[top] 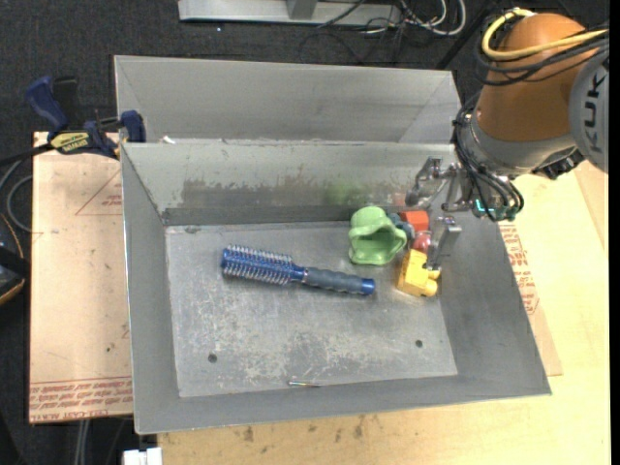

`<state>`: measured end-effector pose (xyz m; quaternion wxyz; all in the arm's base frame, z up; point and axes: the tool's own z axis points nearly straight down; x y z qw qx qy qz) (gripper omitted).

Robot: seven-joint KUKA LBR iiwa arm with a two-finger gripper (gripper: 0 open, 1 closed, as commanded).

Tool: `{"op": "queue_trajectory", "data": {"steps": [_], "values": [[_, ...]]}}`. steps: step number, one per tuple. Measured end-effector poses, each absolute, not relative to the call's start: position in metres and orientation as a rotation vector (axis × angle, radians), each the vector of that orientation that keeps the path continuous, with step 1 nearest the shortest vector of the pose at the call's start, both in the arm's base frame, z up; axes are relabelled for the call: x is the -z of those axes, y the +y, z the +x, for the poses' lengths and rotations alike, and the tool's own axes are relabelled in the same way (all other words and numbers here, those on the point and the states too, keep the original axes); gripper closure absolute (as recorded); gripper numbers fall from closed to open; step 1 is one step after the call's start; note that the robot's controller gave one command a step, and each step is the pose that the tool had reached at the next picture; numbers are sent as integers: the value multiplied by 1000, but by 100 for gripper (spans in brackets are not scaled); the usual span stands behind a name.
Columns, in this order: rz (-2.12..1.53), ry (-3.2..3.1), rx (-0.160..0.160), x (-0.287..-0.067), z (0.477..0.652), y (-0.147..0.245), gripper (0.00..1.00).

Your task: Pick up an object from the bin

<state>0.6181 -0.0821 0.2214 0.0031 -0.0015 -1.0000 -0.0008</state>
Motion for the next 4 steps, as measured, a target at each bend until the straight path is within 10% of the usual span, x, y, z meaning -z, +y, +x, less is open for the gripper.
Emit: {"op": "queue_trajectory", "data": {"steps": [1, 2, 3, 4], "values": [[196, -3148, 1, -71, 651, -75, 0], [199, -3153, -2, -76, 653, -75, 100], [151, -3151, -2, -270, 658, -74, 100], [306, -3128, 1, -261, 644, -71, 100]]}}
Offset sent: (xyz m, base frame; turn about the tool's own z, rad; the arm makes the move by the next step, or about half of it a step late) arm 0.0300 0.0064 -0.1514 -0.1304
